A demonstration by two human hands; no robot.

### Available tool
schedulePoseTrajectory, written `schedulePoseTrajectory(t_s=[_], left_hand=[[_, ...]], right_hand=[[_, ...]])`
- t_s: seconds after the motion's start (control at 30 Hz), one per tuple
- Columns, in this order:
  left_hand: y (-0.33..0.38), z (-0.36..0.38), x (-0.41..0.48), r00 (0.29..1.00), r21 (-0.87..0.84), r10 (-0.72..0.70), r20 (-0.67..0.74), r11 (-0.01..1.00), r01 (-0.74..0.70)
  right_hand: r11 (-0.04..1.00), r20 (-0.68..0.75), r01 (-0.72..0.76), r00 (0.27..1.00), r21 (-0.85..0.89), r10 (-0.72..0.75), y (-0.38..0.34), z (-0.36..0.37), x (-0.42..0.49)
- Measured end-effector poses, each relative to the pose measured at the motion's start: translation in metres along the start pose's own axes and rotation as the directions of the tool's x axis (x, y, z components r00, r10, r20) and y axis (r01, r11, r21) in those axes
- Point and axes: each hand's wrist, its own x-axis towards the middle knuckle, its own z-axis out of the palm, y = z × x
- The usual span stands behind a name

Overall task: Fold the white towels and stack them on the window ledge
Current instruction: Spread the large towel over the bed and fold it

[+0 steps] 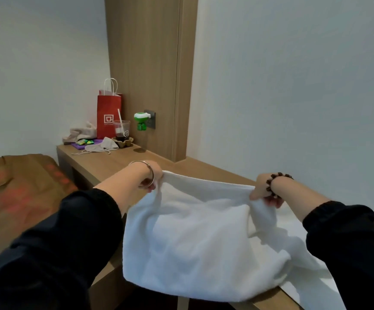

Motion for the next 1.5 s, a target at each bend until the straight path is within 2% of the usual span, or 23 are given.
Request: schedulePoseTrajectory(t_s=[0.07,0.13,0.17,0.2,0.23,0.3,0.33,0.43,0.53,0.6,0.67,0.73,0.77,0.87,0.9,0.97,1.03,1.13,1.23,1.3,1.37,1.4,1.5], left_hand=[[0.01,-0.01,0.014,0.998,-0.568,-0.042,0.048,0.821,0.062],[0.028,-0.026,0.039,0.993,-0.955,-0.112,-0.039,0.296,-0.004],[0.041,-0.033,0.047,0.991,-0.999,-0.124,-0.053,0.006,-0.052],[0.054,-0.038,0.054,0.989,-0.983,-0.093,-0.118,-0.127,-0.129],[0.065,-0.038,0.056,0.972,-0.97,-0.04,-0.23,-0.075,-0.232],[0.081,-0.022,0.054,0.901,-0.875,0.119,-0.417,0.214,-0.434],[0.083,-0.01,0.052,0.881,-0.798,0.212,-0.423,0.374,-0.473],[0.073,0.037,0.056,0.872,-0.468,0.416,-0.257,0.736,-0.489],[0.054,0.071,0.054,0.899,-0.138,0.438,-0.003,0.89,-0.434],[0.041,0.082,0.051,0.908,0.02,0.419,-0.005,0.908,-0.419],[0.028,0.086,0.044,0.883,0.137,0.428,-0.193,0.903,-0.407],[0.016,0.085,0.033,0.757,0.255,0.486,-0.437,0.874,-0.414],[0.012,0.086,0.026,0.669,0.296,0.537,-0.514,0.843,-0.449],[0.007,0.099,-0.001,0.434,0.444,0.75,-0.499,0.651,-0.616],[0.009,0.105,-0.008,0.44,0.502,0.814,-0.38,0.581,-0.64],[0.015,0.118,-0.023,0.561,0.589,0.824,-0.082,0.494,-0.64],[0.02,0.125,-0.034,0.612,0.626,0.791,0.006,0.474,-0.62],[0.024,0.123,-0.052,0.658,0.483,0.752,-0.04,0.59,-0.646],[0.029,0.115,-0.067,0.727,0.161,0.664,0.174,0.71,-0.686],[0.036,0.113,-0.071,0.745,0.139,0.647,0.163,0.733,-0.666],[0.042,0.116,-0.069,0.755,0.248,0.656,0.006,0.731,-0.636],[0.045,0.119,-0.068,0.762,0.273,0.647,-0.024,0.738,-0.618],[0.056,0.129,-0.067,0.804,0.382,0.595,0.02,0.738,-0.556]], right_hand=[[0.975,-0.097,0.016,0.995,0.222,0.006,-0.001,-0.019,0.013],[0.891,-0.444,0.122,0.891,0.438,0.097,-0.006,-0.038,0.029],[0.814,-0.589,0.227,0.79,0.535,0.167,-0.011,-0.046,0.038],[0.722,-0.669,0.354,0.716,0.594,0.199,-0.017,-0.053,0.045],[0.644,-0.665,0.426,0.725,0.635,0.176,-0.024,-0.059,0.05],[0.57,-0.525,0.41,0.85,0.712,0.045,-0.036,-0.053,0.063],[0.602,-0.47,0.375,0.882,0.705,0.001,-0.041,-0.045,0.068],[0.818,-0.492,0.37,0.862,0.441,-0.124,-0.051,-0.009,0.077],[0.907,-0.454,0.377,0.852,0.187,-0.261,-0.064,0.032,0.068],[0.908,-0.521,0.409,0.796,0.089,-0.308,-0.07,0.055,0.056],[0.869,-0.685,0.495,0.627,-0.019,-0.372,-0.069,0.076,0.04],[0.821,-0.818,0.56,0.416,-0.114,-0.398,-0.066,0.096,0.028],[0.817,-0.82,0.563,0.405,-0.125,-0.404,-0.063,0.103,0.019],[0.894,-0.615,0.434,0.677,-0.11,-0.404,-0.056,0.114,0.002],[0.914,-0.541,0.38,0.743,-0.145,-0.394,-0.052,0.116,0.0],[0.929,-0.422,0.344,0.828,-0.138,-0.37,-0.047,0.116,-0.004],[0.932,-0.366,0.348,0.858,-0.101,-0.36,-0.043,0.116,-0.007],[0.932,-0.245,0.364,0.903,0.004,-0.352,-0.037,0.104,-0.021],[0.863,0.097,0.362,0.903,0.352,-0.419,-0.025,0.092,-0.046],[0.852,-0.002,0.394,0.908,0.344,-0.419,-0.015,0.089,-0.051],[0.908,-0.328,0.381,0.892,0.175,-0.311,-0.001,0.09,-0.041],[0.94,-0.393,0.325,0.882,0.107,-0.26,0.006,0.092,-0.036],[0.984,-0.244,0.169,0.954,-0.049,-0.175,0.023,0.104,-0.03]])
